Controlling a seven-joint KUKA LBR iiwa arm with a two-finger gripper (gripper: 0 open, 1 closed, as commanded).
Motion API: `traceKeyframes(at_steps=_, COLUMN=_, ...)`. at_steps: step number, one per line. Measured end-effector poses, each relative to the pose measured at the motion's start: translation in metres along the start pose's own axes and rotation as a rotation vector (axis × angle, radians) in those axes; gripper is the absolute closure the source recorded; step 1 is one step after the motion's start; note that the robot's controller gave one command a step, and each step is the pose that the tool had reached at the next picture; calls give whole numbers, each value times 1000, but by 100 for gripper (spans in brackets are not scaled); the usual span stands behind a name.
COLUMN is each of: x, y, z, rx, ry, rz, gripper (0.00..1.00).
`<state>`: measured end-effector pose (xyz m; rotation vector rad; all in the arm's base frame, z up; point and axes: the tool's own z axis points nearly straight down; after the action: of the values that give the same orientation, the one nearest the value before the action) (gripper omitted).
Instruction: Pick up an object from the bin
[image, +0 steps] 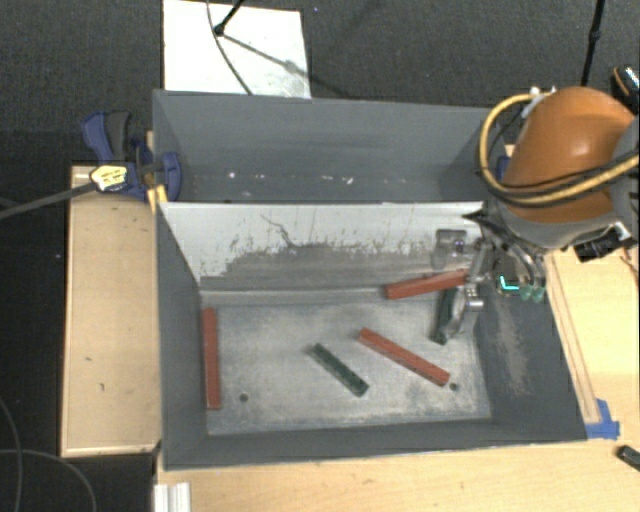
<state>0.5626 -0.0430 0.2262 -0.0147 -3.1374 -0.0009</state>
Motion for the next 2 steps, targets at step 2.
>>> traceKeyframes(at_steps=2, x=1, y=12, z=156, rx=3, ry=-10, rz=27, gripper=0)
